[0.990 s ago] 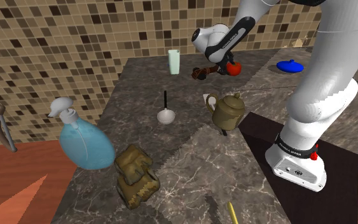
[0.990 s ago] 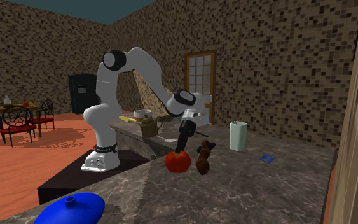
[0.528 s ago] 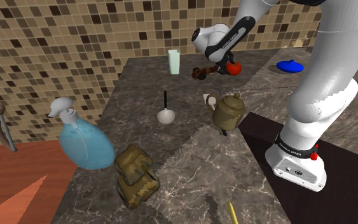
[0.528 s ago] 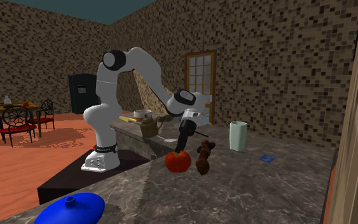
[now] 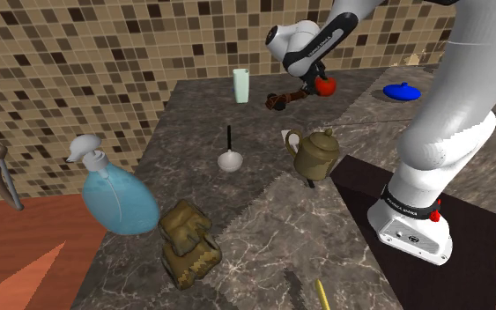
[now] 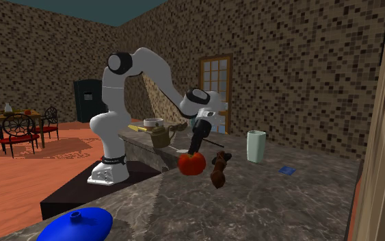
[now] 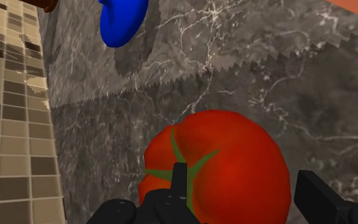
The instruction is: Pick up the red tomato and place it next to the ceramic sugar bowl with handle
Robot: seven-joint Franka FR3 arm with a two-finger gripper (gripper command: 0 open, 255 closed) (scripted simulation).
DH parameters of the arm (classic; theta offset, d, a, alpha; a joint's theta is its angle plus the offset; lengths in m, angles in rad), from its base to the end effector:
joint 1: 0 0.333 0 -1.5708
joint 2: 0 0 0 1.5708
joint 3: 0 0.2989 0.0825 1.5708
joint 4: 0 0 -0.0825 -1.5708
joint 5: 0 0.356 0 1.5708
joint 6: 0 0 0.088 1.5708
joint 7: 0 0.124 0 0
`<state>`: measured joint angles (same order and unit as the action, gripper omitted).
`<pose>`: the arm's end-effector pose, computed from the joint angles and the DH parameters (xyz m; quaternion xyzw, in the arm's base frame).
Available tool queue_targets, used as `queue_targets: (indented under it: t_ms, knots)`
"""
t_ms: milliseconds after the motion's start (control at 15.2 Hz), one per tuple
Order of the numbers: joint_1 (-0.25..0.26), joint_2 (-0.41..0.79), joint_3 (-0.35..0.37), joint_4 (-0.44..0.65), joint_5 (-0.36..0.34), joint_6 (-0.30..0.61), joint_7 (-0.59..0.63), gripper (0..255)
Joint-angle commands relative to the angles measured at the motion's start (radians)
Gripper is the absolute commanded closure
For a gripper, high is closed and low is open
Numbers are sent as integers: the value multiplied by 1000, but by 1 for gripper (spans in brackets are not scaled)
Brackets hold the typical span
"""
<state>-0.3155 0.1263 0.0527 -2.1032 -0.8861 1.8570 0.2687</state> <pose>0.4730 -0.2030 0.3459 0.9093 -0.0450 -0.1655 0.3793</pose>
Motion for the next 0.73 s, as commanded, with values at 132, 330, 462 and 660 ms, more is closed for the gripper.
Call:
queue_targets:
  t_ms: [132,330,462,660]
  knots:
    - [1,-29,1,14,11,-28,-34,255]
    - [2,-49,3,28,20,-51,-60,255]
    - [3,-61,4,39,25,-67,-76,255]
    - [4,-78,5,56,33,-91,-102,255]
